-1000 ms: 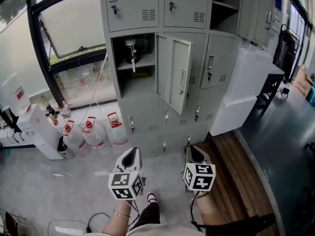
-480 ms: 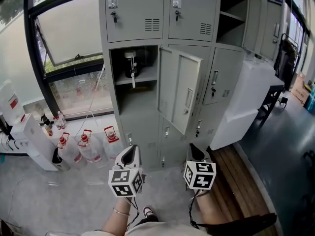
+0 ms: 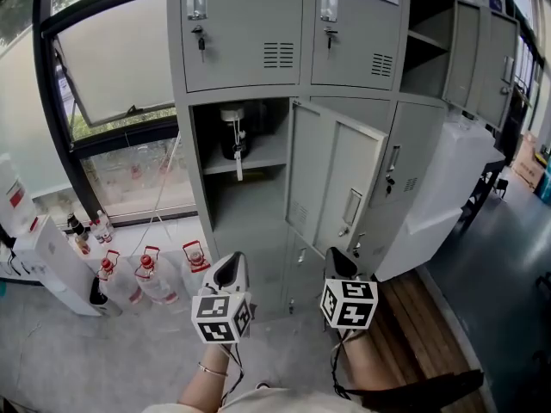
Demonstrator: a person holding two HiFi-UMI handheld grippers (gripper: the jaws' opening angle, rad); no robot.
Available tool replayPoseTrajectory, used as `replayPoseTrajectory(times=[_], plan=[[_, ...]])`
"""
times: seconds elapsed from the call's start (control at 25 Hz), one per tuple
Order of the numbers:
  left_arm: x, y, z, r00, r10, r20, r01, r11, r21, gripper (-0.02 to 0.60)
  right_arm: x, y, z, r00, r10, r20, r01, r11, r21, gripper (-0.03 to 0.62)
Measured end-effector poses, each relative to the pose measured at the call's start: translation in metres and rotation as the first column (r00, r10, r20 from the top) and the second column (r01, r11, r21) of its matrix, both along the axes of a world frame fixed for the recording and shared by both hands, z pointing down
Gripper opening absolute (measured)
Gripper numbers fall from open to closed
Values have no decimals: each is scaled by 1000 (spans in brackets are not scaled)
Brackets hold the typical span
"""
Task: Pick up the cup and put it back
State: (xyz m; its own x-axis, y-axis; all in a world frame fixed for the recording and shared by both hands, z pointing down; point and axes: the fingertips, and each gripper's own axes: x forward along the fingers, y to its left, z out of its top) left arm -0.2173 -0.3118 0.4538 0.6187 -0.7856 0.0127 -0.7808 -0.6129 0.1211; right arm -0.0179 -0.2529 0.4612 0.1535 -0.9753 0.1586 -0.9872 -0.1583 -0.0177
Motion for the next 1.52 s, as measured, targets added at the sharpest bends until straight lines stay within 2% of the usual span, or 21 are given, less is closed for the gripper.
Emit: replayPoseTrajectory(times=[0.24,0.44,0.96,1.28,1.36,1.52], plan=[[-5,-44,12,1000,-18,20,18,1000,-21,12,1,-39,7,1000,1,-5,-1,1000,-14,-8],[-6,-59,24,999,-50,21,51,997,-53,12,-5,-58,21,999,-42,-11,41,998,-52,-8],[-13,-56,37,989,-139,46,142,987,-81,12,-20,-73,32,987,-158,0,158,985,-72,-8],[-23,-53,38,982,-180,52,184,980,-79,12,-34,-78,28,971,-238,37,239,971,-21,-5],[-25,-53,38,981,-188,52,192,978,-82,12,-37,-79,27,967,-251,36,252,968,-21,58],[-29,-52,39,978,-201,49,204,975,-84,12,-43,-82,25,964,-263,24,264,964,-21,82]])
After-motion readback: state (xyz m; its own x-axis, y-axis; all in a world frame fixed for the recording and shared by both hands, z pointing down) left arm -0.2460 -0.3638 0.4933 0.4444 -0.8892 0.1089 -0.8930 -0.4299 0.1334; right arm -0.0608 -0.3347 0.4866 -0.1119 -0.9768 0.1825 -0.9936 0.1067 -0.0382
